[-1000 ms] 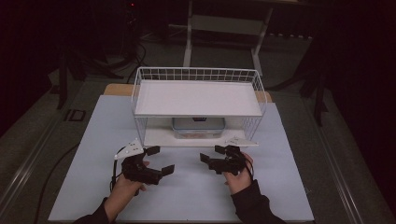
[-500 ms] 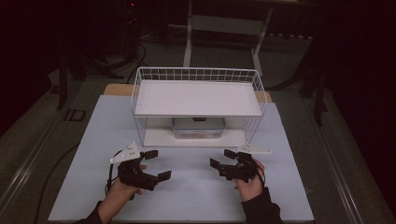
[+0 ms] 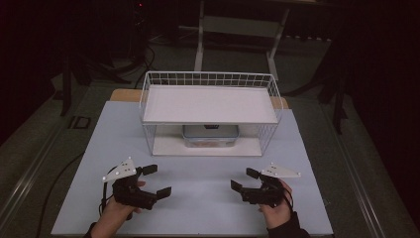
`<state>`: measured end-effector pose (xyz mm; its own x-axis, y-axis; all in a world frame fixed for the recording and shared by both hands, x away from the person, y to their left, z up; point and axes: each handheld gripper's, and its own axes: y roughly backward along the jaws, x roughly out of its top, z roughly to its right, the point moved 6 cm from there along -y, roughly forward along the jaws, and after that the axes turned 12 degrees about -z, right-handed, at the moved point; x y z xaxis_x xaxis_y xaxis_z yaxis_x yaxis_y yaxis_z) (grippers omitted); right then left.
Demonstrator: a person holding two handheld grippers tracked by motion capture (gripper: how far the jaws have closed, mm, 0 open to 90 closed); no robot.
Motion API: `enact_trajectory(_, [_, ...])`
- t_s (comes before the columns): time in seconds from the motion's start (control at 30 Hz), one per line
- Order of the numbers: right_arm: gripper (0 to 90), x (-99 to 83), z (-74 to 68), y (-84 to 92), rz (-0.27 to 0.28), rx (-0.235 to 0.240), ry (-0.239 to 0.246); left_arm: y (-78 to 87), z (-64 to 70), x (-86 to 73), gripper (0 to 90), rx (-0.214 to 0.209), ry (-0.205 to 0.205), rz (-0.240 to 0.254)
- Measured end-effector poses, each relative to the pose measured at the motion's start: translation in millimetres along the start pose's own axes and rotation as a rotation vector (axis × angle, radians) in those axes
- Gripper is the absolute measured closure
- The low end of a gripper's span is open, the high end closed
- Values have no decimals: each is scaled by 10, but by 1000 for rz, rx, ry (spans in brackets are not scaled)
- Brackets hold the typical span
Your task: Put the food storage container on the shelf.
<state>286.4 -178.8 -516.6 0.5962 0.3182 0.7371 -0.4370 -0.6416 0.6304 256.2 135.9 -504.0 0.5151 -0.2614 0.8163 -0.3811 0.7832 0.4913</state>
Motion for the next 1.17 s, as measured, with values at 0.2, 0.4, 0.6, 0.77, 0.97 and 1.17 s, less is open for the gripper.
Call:
enact_trajectory(0.2, [187, -121, 39, 111, -5, -5, 9, 16, 29, -63, 0, -10, -1, -11])
enact_trajectory(0.4, [187, -217, 88, 214, -6, -39, 13, -8, 56, -111, 0, -19, -13, -29])
enact_trajectory(0.6, [187, -303, 132, 305, -6, -66, -2, -27, 57, -120, 0, -19, -24, -29])
enact_trajectory(0.77, [189, -377, 230, 341, -12, -73, -52, -51, 40, -150, 0, -18, -24, -38])
enact_trajectory(0.97, [191, -404, 291, 311, -28, -79, -77, -101, 11, -195, 0, -22, -21, -52])
enact_trajectory(1.17, [191, -405, 294, 302, -27, -72, -79, -94, 34, -180, 0, -24, -38, -40])
